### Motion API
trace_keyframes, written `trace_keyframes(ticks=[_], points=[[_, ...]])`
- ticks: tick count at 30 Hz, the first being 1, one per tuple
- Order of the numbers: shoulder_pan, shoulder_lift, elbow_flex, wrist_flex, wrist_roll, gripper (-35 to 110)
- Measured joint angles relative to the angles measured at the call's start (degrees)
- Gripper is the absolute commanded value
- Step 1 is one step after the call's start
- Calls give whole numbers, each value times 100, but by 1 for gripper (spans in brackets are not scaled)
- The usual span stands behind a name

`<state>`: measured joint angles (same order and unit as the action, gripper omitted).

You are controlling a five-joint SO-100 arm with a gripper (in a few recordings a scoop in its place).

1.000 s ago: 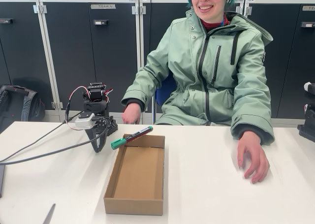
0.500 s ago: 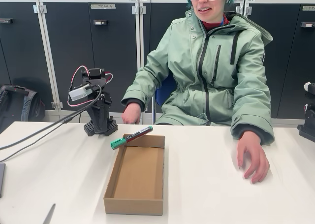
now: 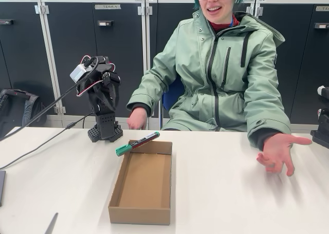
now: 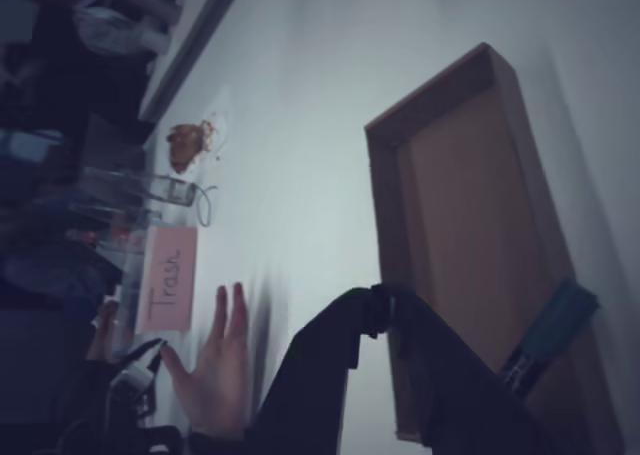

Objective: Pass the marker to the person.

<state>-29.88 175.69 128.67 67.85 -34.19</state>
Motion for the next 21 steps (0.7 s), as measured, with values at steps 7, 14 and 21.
trace_keyframes(ticks=[7,14,21], points=[[-325,-1020,-1028,-650,905,-5],[-422,-2320,-2109,-1292,1828,-5],[-431,-3533,-3006,-1485,3586,-4]])
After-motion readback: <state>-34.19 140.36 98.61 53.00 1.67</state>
